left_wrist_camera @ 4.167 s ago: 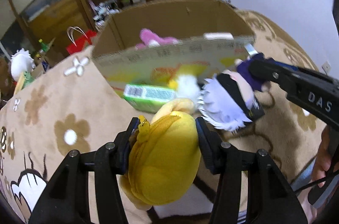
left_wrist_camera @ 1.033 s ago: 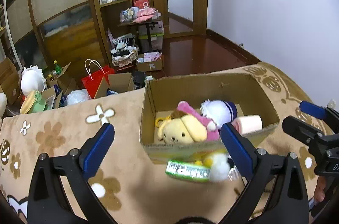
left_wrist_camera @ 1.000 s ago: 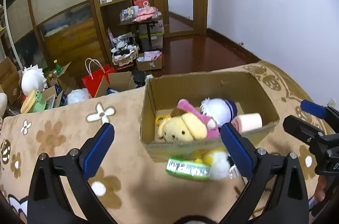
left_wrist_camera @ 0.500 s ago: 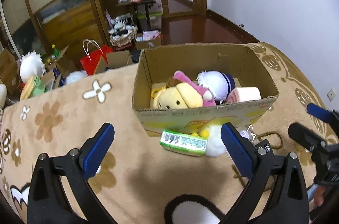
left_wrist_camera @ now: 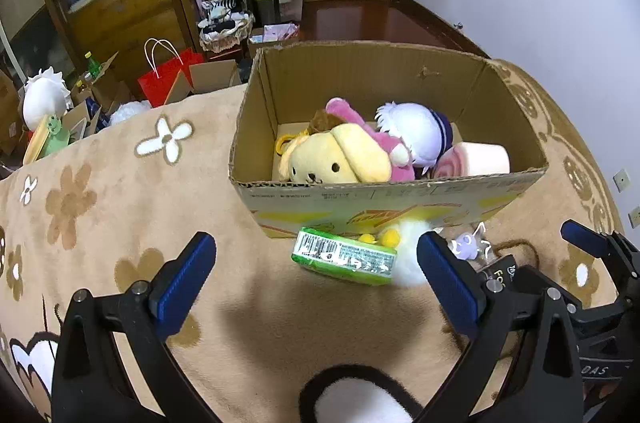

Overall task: Organize soft objects
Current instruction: 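Withdraw both tools and approach the black tissue pack and plastic bag, then close left tool on green juice carton while right tool grasps black 'Face' tissue pack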

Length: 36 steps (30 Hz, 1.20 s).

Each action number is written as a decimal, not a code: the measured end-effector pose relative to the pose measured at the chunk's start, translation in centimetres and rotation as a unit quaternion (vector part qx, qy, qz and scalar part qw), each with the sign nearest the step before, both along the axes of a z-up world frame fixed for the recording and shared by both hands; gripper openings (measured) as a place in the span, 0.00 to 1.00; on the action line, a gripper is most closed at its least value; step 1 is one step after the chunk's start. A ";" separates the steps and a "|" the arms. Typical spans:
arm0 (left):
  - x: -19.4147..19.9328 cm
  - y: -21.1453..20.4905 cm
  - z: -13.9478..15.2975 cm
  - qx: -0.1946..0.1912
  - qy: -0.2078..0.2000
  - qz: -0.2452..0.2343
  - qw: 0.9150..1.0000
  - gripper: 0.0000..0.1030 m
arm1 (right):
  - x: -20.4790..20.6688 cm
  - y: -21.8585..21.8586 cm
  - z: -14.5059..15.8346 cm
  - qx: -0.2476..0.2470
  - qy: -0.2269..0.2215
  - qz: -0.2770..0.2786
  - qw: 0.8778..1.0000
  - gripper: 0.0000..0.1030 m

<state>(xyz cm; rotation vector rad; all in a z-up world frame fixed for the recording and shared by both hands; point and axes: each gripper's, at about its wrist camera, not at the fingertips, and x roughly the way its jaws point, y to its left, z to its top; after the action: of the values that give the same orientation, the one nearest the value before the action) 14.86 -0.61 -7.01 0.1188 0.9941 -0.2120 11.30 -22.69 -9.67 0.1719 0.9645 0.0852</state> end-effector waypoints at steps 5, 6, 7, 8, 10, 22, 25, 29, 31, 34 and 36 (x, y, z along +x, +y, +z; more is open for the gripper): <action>0.6 -0.3 -1.1 0.003 0.017 -0.002 1.000 0.97 | 0.9 -0.2 -1.8 0.005 0.028 -0.010 1.000 1.00; 0.7 -0.4 -1.3 0.004 0.019 -0.003 1.000 0.97 | 1.1 -0.2 -2.1 0.006 0.032 -0.011 0.999 1.00; 0.8 -0.5 -1.5 0.005 0.021 -0.004 1.000 0.97 | 1.3 -0.2 -2.4 0.007 0.037 -0.012 0.999 1.00; 0.9 -0.7 -1.6 0.007 0.023 -0.007 1.000 0.97 | 1.5 -0.3 -2.9 0.006 0.043 -0.013 0.999 1.00; 1.0 -1.0 -2.0 0.011 0.028 -0.011 0.999 0.97 | 1.8 -0.4 -3.4 0.005 0.053 -0.014 0.998 1.00; 1.7 -2.0 -4.1 0.032 0.056 -0.022 0.998 0.97 | 2.9 -1.0 -6.5 0.024 0.106 -0.032 0.994 1.00; 1.8 -2.2 -4.5 0.037 0.062 -0.024 0.997 0.97 | 3.0 -1.0 -6.9 0.027 0.113 -0.032 0.993 1.00; 1.9 -2.3 -4.9 0.040 0.071 -0.026 0.996 0.97 | 2.8 -0.6 -7.0 0.022 0.119 -0.026 0.992 1.00; 1.9 -2.4 -5.2 0.042 0.073 -0.027 0.996 0.97 | 2.7 -0.2 -7.2 0.018 0.127 -0.022 0.992 1.00; 1.8 -2.6 -5.5 0.053 0.074 -0.029 0.995 0.97 | 2.6 0.5 -7.7 0.003 0.142 -0.013 0.990 1.00; 1.7 -2.7 -5.8 0.056 0.078 -0.029 0.995 0.91 | 2.5 1.1 -7.9 -0.014 0.148 -0.008 0.989 0.95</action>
<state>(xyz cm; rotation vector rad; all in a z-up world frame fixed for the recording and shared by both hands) 16.55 -3.36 -12.76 0.2369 1.1587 -0.2205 13.83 -21.61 -17.56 0.1690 1.2599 0.0316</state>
